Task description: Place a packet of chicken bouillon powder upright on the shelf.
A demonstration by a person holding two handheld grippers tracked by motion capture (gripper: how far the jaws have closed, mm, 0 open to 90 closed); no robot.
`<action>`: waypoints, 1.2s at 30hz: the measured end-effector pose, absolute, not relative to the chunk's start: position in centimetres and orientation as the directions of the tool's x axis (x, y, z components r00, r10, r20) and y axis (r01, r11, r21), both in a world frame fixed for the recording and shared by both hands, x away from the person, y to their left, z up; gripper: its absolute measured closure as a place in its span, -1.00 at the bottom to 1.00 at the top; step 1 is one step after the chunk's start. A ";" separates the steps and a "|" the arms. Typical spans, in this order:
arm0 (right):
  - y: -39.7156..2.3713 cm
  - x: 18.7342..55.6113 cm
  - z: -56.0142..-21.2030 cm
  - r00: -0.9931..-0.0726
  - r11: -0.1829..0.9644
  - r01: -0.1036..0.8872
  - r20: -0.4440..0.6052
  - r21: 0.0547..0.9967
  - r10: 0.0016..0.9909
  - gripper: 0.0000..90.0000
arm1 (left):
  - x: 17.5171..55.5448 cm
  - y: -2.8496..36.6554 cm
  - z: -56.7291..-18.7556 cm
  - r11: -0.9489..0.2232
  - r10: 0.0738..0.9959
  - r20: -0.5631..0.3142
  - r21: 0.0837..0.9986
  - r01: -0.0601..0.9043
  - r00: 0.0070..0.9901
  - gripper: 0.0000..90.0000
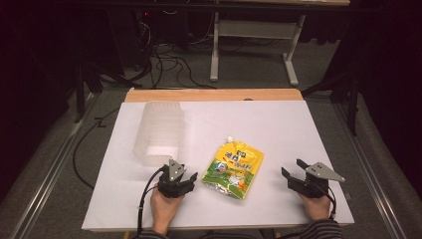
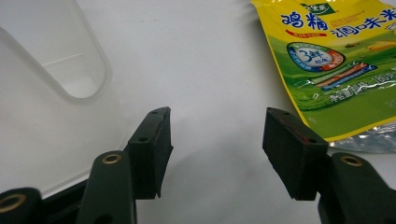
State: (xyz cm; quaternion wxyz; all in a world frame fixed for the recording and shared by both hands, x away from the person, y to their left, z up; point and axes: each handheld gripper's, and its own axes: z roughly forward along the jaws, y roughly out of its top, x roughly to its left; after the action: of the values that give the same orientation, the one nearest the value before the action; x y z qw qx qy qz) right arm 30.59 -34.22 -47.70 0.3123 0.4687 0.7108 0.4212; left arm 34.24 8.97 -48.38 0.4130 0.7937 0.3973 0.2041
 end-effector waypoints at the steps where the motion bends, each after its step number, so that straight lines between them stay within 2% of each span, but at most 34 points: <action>1: -34.2 30.7 -47.7 -0.366 0.210 0.414 -0.049 0.886 0.929 -0.28 | 34.2 9.0 -48.4 -0.342 0.799 -0.005 0.819 0.461 0.602 -0.07; 12: -34.2 30.8 -47.7 -0.365 0.211 0.423 -0.048 0.881 0.930 -0.29 | 34.0 9.1 -48.4 -0.330 0.798 -0.005 0.833 0.444 0.603 -0.08; 17: -34.2 30.9 -47.7 -0.367 0.210 0.429 -0.043 0.879 0.929 -0.29 | 34.0 9.7 -48.3 -0.272 0.806 -0.052 0.852 0.447 0.590 -0.09; 28: -34.3 31.0 -47.7 -0.357 0.197 0.440 -0.031 0.876 0.934 -0.29 | 34.5 9.6 -48.0 -0.299 0.790 -0.063 0.829 0.472 0.610 -0.08; 31: -34.4 30.8 -47.7 -0.353 0.193 0.414 -0.038 0.890 0.935 -0.28 | 34.4 9.6 -47.6 -0.265 0.782 -0.108 0.834 0.484 0.613 -0.08; 33: -34.5 30.7 -47.7 -0.341 0.167 0.416 -0.017 0.894 0.940 -0.29 | 34.5 9.5 -47.3 -0.254 0.781 -0.122 0.834 0.490 0.612 -0.10; 36: -34.4 30.9 -47.7 -0.361 0.188 0.428 -0.024 0.884 0.932 -0.28 | 34.5 9.1 -46.7 -0.264 0.773 -0.123 0.829 0.493 0.622 -0.16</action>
State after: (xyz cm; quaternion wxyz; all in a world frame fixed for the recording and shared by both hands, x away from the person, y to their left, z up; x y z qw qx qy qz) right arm 30.87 -34.39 -47.68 0.3002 0.4790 0.7098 0.4202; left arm 34.49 9.12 -46.67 0.4507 0.7797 0.4059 0.1557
